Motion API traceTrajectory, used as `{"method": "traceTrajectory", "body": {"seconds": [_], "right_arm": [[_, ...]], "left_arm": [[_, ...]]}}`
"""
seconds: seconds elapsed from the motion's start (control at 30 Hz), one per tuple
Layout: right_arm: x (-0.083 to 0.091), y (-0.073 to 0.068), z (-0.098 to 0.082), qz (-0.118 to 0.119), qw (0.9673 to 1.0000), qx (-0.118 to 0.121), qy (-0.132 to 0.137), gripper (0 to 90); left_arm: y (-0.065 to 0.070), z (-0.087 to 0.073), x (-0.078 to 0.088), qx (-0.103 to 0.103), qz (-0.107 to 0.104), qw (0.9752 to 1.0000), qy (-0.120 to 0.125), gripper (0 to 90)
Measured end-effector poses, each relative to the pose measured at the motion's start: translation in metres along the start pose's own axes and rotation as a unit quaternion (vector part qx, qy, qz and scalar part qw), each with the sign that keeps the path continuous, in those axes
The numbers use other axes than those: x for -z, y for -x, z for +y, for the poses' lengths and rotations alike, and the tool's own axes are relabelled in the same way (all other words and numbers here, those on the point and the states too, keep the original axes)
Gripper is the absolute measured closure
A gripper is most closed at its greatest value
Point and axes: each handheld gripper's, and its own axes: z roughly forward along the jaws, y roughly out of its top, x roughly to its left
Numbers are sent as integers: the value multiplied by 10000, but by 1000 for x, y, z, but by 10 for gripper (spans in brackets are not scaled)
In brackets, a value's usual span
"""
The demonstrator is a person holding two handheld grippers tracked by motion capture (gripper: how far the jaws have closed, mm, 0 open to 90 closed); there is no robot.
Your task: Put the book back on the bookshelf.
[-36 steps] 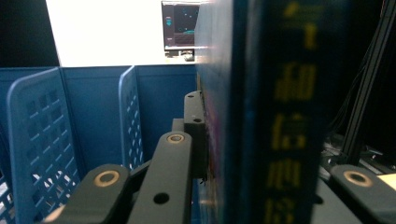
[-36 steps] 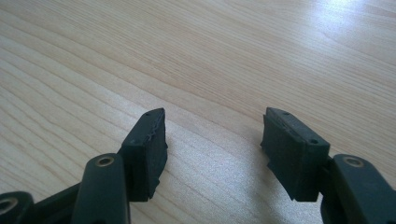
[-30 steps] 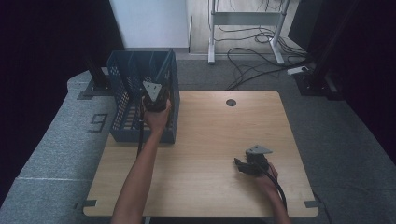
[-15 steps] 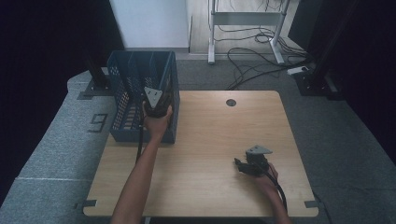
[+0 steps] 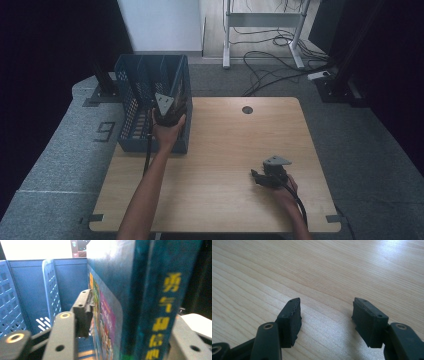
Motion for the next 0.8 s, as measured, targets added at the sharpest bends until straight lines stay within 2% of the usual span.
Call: {"method": "traceTrajectory", "body": {"seconds": [0.27,0.53,0.63,0.8], "right_arm": [[0,0,0,0,10000,0,0,390],[0,0,0,6,10000,-18,2,389],[0,0,0,5,10000,-12,6,389],[0,0,0,1,10000,-15,6,389]], "left_arm": [[-6,-2,3,80,-34,9999,-79,416],[-7,-4,8,87,-315,9989,-329,341],[-7,-2,11,180,-466,9978,-433,322],[-4,0,17,165,-559,9971,-482,292]]}}
